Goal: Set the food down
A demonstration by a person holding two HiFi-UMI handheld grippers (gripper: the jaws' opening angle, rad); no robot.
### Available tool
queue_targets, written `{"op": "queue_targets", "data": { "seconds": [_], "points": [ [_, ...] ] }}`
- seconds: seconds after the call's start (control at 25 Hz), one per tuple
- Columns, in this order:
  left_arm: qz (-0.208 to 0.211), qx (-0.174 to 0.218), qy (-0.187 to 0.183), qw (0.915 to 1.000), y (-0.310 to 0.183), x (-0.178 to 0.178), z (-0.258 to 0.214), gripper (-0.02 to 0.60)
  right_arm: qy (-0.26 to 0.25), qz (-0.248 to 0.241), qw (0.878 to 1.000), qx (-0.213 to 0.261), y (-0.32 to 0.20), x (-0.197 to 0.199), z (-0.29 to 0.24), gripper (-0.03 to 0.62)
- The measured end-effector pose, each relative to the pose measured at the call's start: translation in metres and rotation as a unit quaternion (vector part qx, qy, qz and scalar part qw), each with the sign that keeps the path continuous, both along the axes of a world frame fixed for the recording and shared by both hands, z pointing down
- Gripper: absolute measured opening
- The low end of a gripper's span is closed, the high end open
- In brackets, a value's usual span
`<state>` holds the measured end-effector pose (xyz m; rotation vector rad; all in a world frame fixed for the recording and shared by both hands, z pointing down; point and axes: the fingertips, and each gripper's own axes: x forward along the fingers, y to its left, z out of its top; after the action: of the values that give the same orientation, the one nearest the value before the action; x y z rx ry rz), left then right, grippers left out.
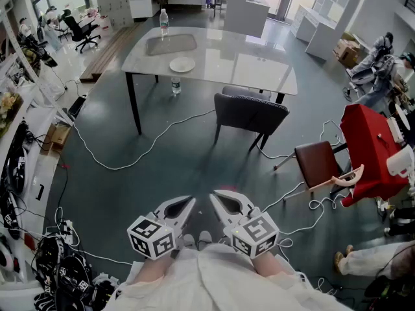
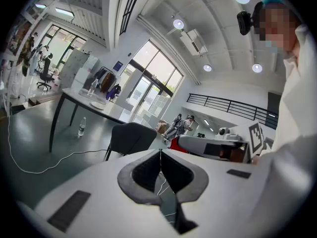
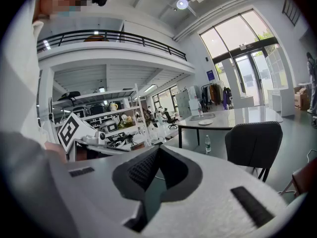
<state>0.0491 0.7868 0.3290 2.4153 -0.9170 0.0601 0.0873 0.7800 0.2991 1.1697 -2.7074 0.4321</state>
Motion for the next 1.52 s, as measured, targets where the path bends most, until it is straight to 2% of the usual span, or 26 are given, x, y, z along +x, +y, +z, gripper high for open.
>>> {"op": "queue_targets", "data": {
  "seconds": [0.16, 0.48, 0.72, 1.0, 1.2, 1.52],
  "points": [
    [0.005, -0.002, 0.005, 1.0, -0.003, 0.006, -0.001, 0.017, -0.015, -0.003, 1.0, -0.01, -0.005, -0.001, -0.001, 0.002],
    [0.016, -0.009, 0.009, 0.9998, 0.002, 0.018, 0.0, 0.017, -0.01, -0.016, 1.0, -0.012, -0.004, -0.003, 0.001, 0.002],
    [0.002, -0.019, 0.018, 0.9997, -0.003, 0.018, 0.004, 0.017, -0.052, -0.009, 0.998, -0.035, -0.011, 0.005, 0.003, 0.002],
    [-0.009, -0.033, 0.026, 0.9991, -0.002, 0.031, 0.014, 0.018, -0.04, -0.015, 0.998, -0.041, -0.012, 0.02, 0.017, 0.002],
    [-0.015, -0.052, 0.034, 0.998, -0.002, 0.039, 0.024, 0.018, -0.037, 0.0, 0.998, -0.054, -0.018, 0.035, 0.03, 0.002],
    [-0.013, -0.065, 0.027, 0.9974, -0.047, 0.023, 0.036, 0.018, -0.041, -0.008, 0.997, -0.07, -0.059, 0.018, 0.041, 0.002]
  ]
}}
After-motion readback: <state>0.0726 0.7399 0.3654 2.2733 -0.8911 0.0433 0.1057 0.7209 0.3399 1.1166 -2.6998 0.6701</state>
